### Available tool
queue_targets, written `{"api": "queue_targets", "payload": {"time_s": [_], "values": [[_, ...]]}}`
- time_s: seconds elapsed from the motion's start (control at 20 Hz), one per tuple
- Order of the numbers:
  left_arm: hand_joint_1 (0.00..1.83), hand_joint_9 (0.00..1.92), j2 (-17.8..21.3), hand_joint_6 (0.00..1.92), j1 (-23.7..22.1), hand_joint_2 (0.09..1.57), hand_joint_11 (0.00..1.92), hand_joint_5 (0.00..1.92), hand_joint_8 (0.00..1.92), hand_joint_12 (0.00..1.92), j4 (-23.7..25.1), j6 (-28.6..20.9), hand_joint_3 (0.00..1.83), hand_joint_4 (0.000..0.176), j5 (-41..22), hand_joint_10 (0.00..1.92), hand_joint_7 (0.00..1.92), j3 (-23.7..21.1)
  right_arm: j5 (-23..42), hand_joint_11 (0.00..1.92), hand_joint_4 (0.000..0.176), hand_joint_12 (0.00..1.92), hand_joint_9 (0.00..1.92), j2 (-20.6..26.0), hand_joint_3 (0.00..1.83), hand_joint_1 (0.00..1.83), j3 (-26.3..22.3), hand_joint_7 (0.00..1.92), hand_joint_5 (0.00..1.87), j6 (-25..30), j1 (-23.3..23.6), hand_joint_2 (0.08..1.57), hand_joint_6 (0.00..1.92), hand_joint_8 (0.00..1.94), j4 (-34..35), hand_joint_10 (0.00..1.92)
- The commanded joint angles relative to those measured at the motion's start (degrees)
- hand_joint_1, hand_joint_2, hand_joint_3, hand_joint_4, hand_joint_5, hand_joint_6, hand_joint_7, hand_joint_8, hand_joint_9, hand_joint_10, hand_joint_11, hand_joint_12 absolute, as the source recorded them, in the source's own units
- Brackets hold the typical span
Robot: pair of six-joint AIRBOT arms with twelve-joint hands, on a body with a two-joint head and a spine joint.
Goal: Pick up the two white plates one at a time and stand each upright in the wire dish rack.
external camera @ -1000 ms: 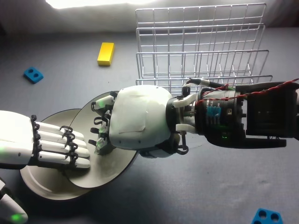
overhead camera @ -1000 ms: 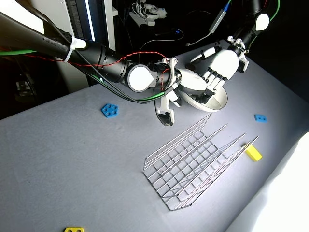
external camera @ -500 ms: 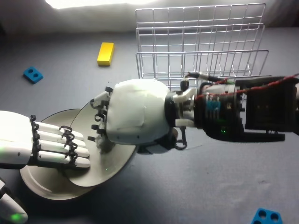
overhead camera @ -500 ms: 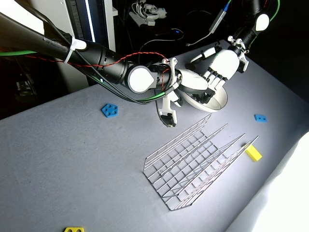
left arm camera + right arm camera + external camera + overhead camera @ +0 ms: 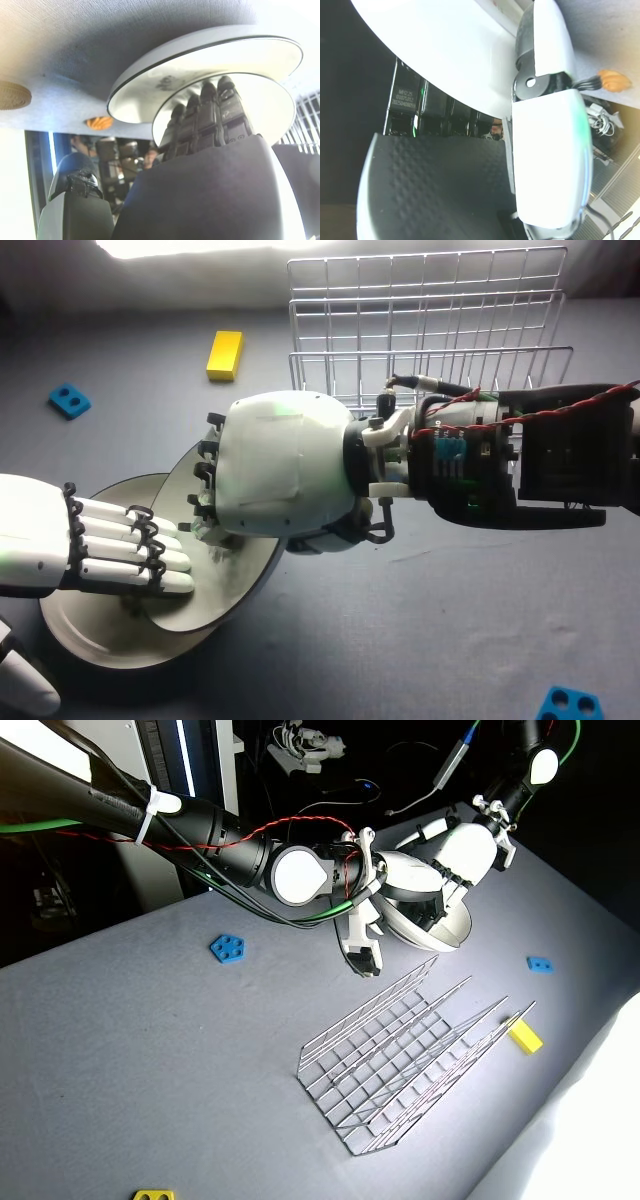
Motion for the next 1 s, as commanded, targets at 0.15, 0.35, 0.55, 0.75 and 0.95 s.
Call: {"api": "queue_targets", "payload": {"time_s": [0.15, 0.35, 0.55, 0.75, 0.95], "values": [[0.0, 0.0, 1.82, 0.0, -1.94, 1.06, 0.0, 0.0, 0.0, 0.0, -1.38, -0.54, 0.0, 0.0, -0.46, 0.0, 0.0, -0.12, 6.36, 0.8, 0.0, 1.28, 0.94, 0.28, 0.0, 1.38, -0.76, 1.05, 0.92, 2.4, 1.79, 1.1, 1.06, 0.89, -0.17, 1.11], [0.0, 0.0, 5.27, 0.0, -4.49, 1.06, 0.0, 0.0, 0.0, 0.0, -1.83, -2.01, 0.0, 0.0, -1.56, 0.0, 0.0, -1.59, 6.92, 0.79, 0.0, 1.3, 0.89, 0.69, 0.0, 1.37, -1.01, 1.03, 0.91, 6.98, 3.99, 1.11, 1.08, 0.93, -0.34, 1.16], [0.0, 0.0, 8.54, 0.0, -7.25, 1.06, 0.0, 0.0, 0.0, 0.0, -2.37, -3.35, 0.0, 0.0, -2.97, 0.0, 0.0, -3.12, 7.01, 0.79, 0.0, 1.28, 0.89, 1.02, 0.0, 1.37, -1.25, 1.03, 0.93, 9.01, 6.38, 1.11, 1.09, 0.9, -1.41, 1.14], [0.0, 0.0, 11.46, 0.0, -9.02, 1.06, 0.0, 0.0, 0.0, 0.0, -2.34, -5.81, 0.0, 0.0, -3.09, 0.0, 0.0, -3.48, 6.91, 0.87, 0.0, 1.21, 0.95, 1.09, 0.0, 1.38, -1.82, 1.09, 0.99, 10.14, 8.44, 1.08, 1.01, 0.75, -2.19, 1.09], [0.0, 0.0, 13.65, 0.02, -9.11, 1.08, 0.0, 0.05, 0.01, 0.0, -2.33, -6.58, 0.01, 0.0, -3.09, 0.0, 0.03, -3.21, 6.91, 0.92, 0.0, 1.16, 1.07, 1.34, 0.0, 1.39, -2.49, 1.15, 1.03, 13.61, 10.6, 1.05, 0.9, 0.64, -4.85, 0.95]]}}
